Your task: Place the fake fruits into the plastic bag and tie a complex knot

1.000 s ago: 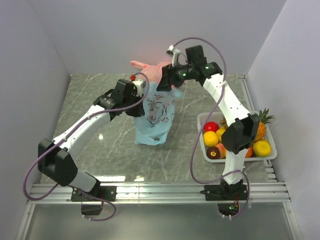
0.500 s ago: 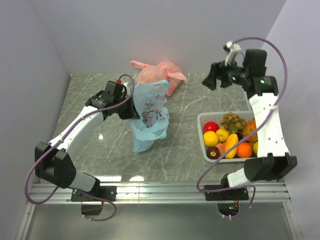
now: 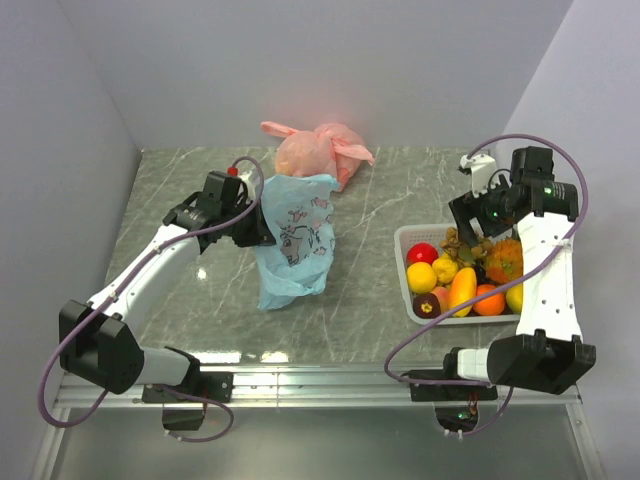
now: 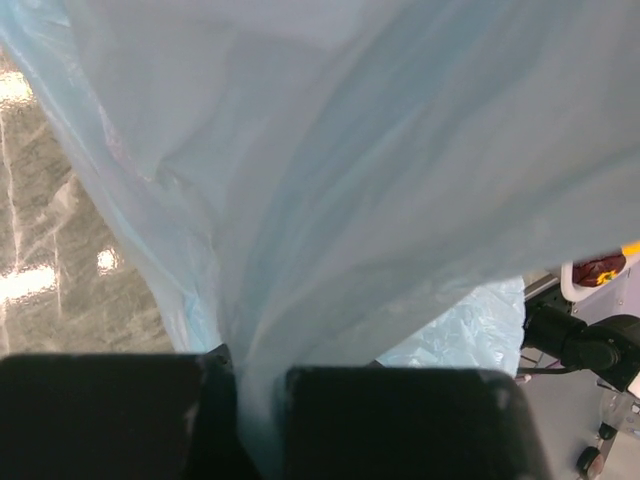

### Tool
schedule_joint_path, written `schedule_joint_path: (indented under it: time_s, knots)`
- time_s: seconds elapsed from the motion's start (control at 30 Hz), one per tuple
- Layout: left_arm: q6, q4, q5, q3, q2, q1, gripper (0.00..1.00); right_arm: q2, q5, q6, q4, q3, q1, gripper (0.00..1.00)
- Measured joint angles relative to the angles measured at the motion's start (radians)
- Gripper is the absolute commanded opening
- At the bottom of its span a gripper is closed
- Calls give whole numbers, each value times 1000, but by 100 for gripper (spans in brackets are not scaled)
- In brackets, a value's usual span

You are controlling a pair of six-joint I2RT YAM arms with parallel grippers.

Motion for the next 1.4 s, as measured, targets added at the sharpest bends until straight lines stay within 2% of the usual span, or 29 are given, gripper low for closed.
schedule_joint_path:
  time_s: [0.17, 0.37, 0.47, 0.53, 0.57, 0.63, 0.67, 0.73, 0.77, 0.8, 1.03, 1.27, 1.4]
  knots:
    - [11, 4, 3, -5, 0, 0, 1, -18, 44, -85, 5, -47, 44, 89]
    - [19, 7, 17, -5, 0, 0, 0, -46, 180, -136, 112, -287, 235, 89]
    - [19, 6, 26, -5, 1, 0, 1, -47, 239, -150, 160, -344, 305, 87]
    - [19, 6, 26, -3, 3, 0, 1, -47, 282, -156, 197, -350, 314, 79]
    - [20, 7, 27, -3, 6, 0, 0, -47, 304, -158, 220, -350, 314, 68]
    - [22, 7, 29, 1, 13, 0, 1, -47, 336, -163, 254, -350, 314, 53]
    - [24, 7, 29, 3, 17, 0, 1, -47, 349, -165, 268, -350, 314, 39]
    - [28, 6, 30, 5, 24, 0, 0, -47, 366, -172, 292, -350, 314, 22]
    - [29, 7, 31, 6, 26, 0, 1, -48, 372, -171, 297, -349, 314, 4]
    - [29, 7, 33, 6, 27, 0, 1, -48, 373, -175, 297, -345, 314, 0]
    - [32, 8, 72, 6, 31, 6, 0, -90, 330, -128, 260, -185, 314, 0]
    - [34, 11, 163, 6, 31, 35, 1, -144, 191, -26, 229, 104, 314, 0]
    - [33, 27, 220, 6, 31, 45, 0, -137, 40, 23, 172, 220, 314, 0]
